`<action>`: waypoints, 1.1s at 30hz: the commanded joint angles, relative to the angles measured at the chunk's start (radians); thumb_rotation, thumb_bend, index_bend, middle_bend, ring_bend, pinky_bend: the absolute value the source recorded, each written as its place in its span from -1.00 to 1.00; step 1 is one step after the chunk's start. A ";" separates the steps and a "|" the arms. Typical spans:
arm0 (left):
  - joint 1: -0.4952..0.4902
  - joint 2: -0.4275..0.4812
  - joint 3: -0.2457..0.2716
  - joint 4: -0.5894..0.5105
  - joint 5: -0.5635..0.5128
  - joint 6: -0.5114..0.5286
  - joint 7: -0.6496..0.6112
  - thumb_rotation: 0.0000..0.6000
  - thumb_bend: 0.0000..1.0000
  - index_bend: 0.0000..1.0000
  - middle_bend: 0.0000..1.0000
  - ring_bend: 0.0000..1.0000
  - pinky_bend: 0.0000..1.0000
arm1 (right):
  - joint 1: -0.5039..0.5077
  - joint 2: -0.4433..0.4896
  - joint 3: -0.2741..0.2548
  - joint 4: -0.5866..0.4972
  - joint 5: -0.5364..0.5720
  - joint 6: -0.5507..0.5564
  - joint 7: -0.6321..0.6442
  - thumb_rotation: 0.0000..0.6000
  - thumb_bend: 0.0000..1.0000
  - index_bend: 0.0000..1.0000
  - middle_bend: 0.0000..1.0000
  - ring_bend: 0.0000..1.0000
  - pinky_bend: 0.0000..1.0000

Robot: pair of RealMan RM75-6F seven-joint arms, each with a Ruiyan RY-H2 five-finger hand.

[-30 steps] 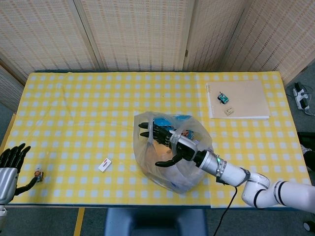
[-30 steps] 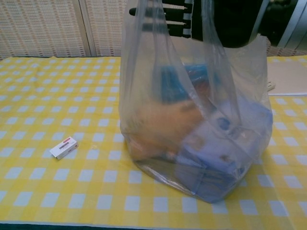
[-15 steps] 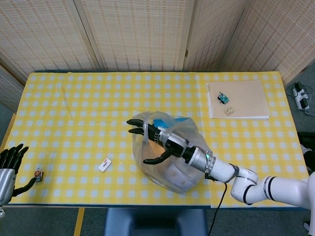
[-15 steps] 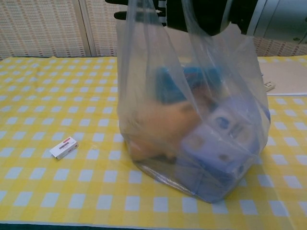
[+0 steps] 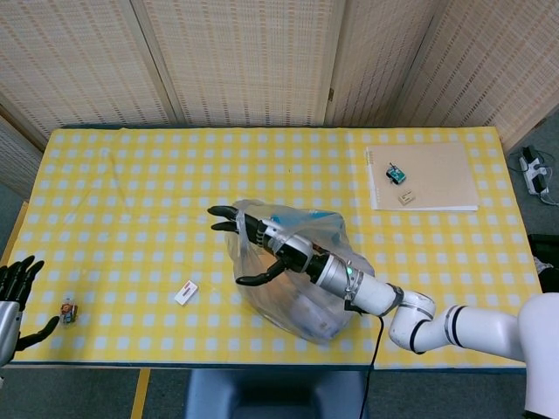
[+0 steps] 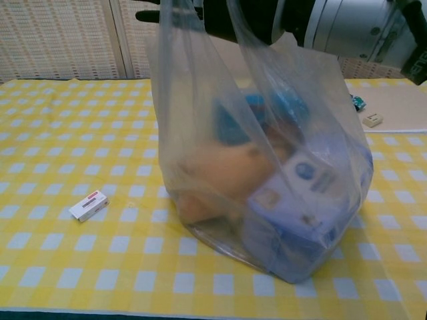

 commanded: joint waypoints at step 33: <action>0.011 0.005 -0.004 -0.002 0.003 0.013 -0.004 1.00 -0.45 -1.00 -0.88 -0.95 -1.00 | 0.063 -0.040 0.015 0.086 -0.022 0.076 0.287 1.00 -0.56 -1.00 -0.94 -0.80 -1.00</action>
